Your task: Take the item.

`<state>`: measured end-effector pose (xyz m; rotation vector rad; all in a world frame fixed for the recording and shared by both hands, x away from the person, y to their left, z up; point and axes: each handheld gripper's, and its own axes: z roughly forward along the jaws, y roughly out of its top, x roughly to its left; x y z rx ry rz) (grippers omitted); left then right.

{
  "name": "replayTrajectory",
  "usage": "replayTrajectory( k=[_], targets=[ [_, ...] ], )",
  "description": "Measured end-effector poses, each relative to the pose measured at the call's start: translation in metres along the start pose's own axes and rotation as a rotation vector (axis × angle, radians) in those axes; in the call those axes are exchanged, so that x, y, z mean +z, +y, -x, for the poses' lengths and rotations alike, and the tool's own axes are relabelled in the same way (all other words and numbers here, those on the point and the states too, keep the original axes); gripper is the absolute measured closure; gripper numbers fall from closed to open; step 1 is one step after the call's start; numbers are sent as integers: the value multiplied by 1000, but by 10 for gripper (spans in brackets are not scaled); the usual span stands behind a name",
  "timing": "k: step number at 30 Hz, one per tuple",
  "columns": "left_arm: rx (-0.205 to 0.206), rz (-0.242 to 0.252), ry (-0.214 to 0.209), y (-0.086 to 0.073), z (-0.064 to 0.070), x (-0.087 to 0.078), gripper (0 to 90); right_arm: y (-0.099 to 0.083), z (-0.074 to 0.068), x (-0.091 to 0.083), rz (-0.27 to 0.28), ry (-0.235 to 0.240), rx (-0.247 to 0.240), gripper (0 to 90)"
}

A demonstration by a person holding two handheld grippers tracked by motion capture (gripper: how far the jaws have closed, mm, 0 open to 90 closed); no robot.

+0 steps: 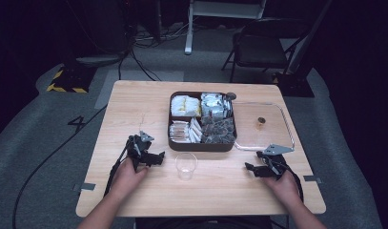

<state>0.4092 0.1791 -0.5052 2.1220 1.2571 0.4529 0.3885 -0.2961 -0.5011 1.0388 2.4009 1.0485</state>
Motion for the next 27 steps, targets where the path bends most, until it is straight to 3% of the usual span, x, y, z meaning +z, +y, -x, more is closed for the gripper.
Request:
replayTrajectory(
  k=[4, 5, 9, 15, 20, 27],
  targets=[
    [2, 2, -2, 0, -1, 0, 4, 4, -2, -2, -30, 4, -21, 364],
    [0, 3, -1, 0, -1, 0, 4, 9, -4, -4, -44, 30, -41, 402],
    [-5, 3, 2, 0, -1, 0, 4, 19, -8, -8, -32, 57, -41, 420],
    [-5, 1, 4, 0, -1, 0, 4, 57, -19, -14, 12, 125, -41, 454],
    [-5, 1, 4, 0, -1, 0, 4, 83, -21, -16, 33, 154, -31, 481],
    [-8, 3, 5, -1, -1, 0, 4, 117, -22, -19, 89, 156, -30, 485]
  ],
)
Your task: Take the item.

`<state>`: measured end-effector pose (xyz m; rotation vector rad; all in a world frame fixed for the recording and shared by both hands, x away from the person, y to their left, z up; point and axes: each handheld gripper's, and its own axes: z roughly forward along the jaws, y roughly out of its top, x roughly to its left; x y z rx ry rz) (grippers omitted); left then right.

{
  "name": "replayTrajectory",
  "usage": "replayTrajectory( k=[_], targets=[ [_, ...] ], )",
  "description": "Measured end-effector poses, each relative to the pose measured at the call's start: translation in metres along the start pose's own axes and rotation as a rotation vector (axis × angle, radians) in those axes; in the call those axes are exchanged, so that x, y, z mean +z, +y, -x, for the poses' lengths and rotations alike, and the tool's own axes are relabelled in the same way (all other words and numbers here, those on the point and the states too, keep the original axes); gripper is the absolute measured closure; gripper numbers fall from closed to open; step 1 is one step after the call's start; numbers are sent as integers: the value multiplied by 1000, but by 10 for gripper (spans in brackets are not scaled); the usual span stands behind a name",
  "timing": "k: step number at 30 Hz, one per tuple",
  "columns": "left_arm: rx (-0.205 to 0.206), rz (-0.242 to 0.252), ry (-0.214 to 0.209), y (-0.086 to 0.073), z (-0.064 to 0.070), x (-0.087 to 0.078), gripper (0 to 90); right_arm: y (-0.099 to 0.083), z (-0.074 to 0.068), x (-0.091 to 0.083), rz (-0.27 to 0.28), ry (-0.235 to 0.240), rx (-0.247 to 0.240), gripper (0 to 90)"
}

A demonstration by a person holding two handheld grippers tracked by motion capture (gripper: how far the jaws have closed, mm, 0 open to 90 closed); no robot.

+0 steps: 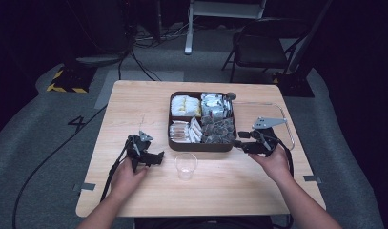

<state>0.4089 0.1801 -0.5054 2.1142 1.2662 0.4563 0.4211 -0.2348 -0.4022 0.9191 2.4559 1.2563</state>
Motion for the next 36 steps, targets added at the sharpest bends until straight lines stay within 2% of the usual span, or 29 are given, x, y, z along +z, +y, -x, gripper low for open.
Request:
replayTrajectory(
  k=[4, 5, 6, 7, 9, 13, 16, 17, 27, 36],
  targets=[
    [2, -2, 0, -1, -1, -1, 4, 13, 3, 1, 21, 3, 29, 496],
    [2, -2, -2, -1, -1, -1, 4, 23, 5, 4, 18, -5, 52, 499],
    [2, -2, -2, -1, -1, -1, 4, 23, 5, 4, 18, -5, 52, 499],
    [0, -3, 4, 0, -1, 0, 4, 31, 7, 8, 28, -5, 58, 498],
    [0, -4, 4, 1, -1, 0, 3, 35, 8, 10, 30, -7, 57, 498],
    [-1, -2, 4, 1, -2, 1, 3, 50, 8, 24, 34, -46, 33, 499],
    [-1, -3, 5, 1, -2, 1, 3, 56, 10, 31, 35, -37, 41, 499],
    [-1, -3, 5, 1, -2, 1, 3, 62, 12, 40, 32, -38, 34, 501],
    [-4, -2, 4, 2, -2, 1, 3, 96, 25, 77, -18, -35, 22, 552],
    [-4, -2, 5, 2, -2, 1, 3, 114, 27, 100, -38, -41, 11, 590]
  ],
)
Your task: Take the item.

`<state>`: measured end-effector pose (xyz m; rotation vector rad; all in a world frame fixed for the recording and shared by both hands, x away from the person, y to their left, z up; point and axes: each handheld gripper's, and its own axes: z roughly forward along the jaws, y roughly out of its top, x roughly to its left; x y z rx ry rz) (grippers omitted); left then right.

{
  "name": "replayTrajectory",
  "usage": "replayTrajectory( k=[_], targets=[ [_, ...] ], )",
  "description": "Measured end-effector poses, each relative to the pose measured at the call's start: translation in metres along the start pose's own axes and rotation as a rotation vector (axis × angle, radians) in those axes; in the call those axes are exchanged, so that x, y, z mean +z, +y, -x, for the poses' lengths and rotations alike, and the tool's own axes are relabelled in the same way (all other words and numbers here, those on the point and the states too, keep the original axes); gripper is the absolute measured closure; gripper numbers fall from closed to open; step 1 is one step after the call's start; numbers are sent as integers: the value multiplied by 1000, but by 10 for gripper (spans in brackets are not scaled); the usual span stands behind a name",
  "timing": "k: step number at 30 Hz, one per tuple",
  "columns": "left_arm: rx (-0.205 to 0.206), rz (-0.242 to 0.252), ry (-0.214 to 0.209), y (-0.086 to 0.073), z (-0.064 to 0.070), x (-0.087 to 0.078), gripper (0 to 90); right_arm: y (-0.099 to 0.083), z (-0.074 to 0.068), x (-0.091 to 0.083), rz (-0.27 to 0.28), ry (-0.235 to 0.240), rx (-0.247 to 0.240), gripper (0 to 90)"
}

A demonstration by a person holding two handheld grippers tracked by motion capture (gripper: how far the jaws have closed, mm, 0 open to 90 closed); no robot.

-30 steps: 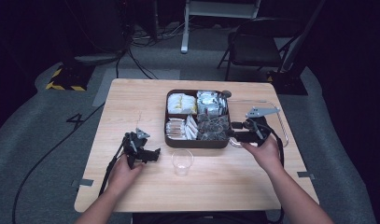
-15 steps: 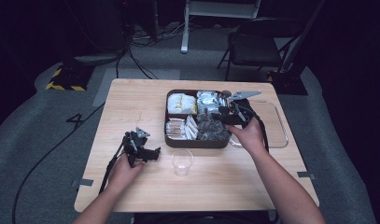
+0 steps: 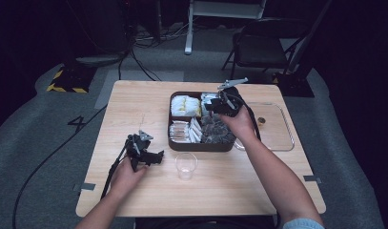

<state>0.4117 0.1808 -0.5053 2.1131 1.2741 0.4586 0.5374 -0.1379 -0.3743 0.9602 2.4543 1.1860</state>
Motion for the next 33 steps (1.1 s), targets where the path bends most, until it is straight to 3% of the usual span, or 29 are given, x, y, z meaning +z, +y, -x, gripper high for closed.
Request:
replayTrajectory(
  k=[5, 14, 17, 27, 33],
  targets=[
    [0, 0, 0, 0, 0, 0, 3, 8, 0, 15, -20, -2, -16, 610],
    [-1, 1, 0, 0, 0, 0, 3, 18, 1, 50, -104, 18, -11, 678],
    [0, 0, 0, 0, 0, 0, 3, 17, -1, 65, -145, 24, -26, 676],
    [1, -1, 0, 0, 0, 0, 3, 10, -1, 91, -191, 32, -21, 655],
    [0, 0, 0, 0, 0, 0, 3, 8, -6, 99, -227, 38, -52, 772]
  ],
)
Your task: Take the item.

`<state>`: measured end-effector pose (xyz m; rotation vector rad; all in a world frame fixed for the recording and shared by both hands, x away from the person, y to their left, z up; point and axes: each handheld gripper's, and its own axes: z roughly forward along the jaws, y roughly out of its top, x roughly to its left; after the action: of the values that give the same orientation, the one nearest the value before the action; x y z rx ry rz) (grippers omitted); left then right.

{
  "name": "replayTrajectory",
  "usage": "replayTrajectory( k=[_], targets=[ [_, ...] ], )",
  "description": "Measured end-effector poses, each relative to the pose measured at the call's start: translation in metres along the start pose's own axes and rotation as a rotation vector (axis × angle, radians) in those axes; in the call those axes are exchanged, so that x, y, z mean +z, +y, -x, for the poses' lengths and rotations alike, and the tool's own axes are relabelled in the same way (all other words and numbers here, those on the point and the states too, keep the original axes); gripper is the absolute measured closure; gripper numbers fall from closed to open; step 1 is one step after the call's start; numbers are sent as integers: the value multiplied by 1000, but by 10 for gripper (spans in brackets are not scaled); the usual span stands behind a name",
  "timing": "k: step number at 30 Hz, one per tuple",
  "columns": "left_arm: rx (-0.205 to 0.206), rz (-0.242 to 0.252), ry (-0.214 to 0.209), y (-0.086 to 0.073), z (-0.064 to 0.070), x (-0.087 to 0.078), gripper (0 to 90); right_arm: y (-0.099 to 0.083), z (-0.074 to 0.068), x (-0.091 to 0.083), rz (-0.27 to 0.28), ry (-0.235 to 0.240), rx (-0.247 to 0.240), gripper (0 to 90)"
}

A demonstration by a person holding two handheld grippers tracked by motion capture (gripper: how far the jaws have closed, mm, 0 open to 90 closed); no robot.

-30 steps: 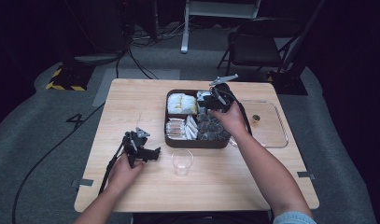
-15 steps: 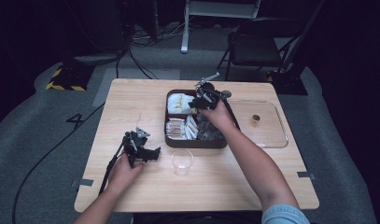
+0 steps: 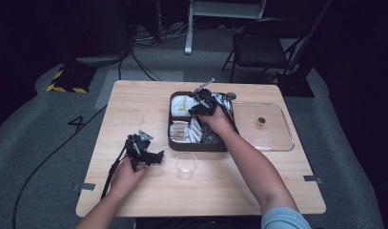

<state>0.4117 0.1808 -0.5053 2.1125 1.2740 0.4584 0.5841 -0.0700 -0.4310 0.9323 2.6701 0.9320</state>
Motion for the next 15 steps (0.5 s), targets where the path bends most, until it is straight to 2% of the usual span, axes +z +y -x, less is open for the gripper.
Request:
replayTrajectory(
  k=[4, 9, 15],
  targets=[
    [0, 0, 0, 0, 0, 0, 3, 0, -4, 2, -25, 12, -26, 890],
    [0, 0, 0, 0, 0, 0, 3, 0, -6, 0, -22, 5, -42, 895],
    [0, 0, 0, 0, 0, 0, 3, 3, -8, -10, 12, 8, -48, 896]
  ],
)
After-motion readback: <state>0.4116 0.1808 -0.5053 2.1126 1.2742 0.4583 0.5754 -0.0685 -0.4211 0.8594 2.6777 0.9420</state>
